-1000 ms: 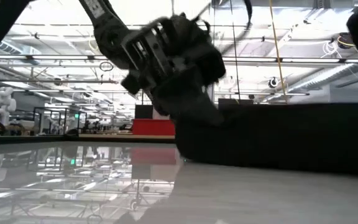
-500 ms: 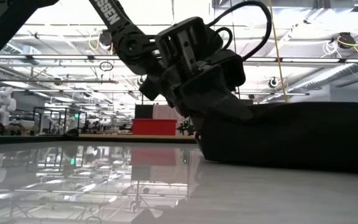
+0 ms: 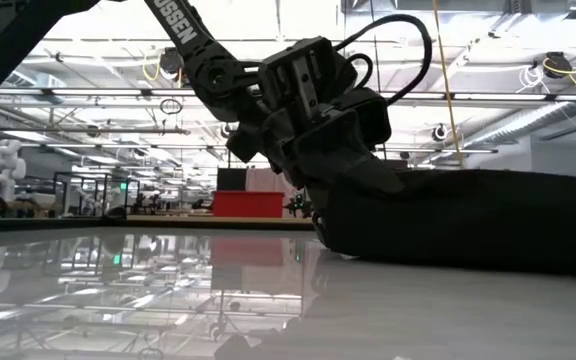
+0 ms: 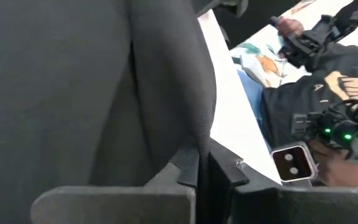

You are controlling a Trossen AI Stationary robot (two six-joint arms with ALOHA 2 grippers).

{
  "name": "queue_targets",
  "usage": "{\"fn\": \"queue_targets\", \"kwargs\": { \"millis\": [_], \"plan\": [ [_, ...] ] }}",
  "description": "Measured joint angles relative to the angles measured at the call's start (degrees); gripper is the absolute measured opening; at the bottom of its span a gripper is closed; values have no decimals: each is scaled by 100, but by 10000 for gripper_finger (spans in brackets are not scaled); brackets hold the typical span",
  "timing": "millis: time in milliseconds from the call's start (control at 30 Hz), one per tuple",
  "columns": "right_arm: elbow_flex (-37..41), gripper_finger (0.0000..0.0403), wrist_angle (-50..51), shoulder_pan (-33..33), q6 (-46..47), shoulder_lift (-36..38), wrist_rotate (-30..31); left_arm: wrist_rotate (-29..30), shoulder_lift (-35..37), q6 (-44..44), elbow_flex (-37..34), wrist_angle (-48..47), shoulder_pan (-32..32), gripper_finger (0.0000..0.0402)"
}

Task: Roll towel
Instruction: Roll the black towel

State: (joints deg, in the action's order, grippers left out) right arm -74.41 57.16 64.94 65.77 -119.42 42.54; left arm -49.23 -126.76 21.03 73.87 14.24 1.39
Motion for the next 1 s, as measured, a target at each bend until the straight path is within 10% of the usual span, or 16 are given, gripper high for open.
{"fn": "queue_targets", "kwargs": {
  "millis": [300, 633, 1000],
  "plan": [
    [-25, 191, 1099, -34, 1958, -395, -13, -412, 0, 68, 2, -190, -5, 13],
    [182, 9, 1292, -155, 1989, -232, -136, -161, 84, -533, -5, -648, 35, 21],
    [295, 1, 1233, -164, 1926, 188, -280, 1606, 1012, -2463, -22, -1918, 88, 184]
  ]
}}
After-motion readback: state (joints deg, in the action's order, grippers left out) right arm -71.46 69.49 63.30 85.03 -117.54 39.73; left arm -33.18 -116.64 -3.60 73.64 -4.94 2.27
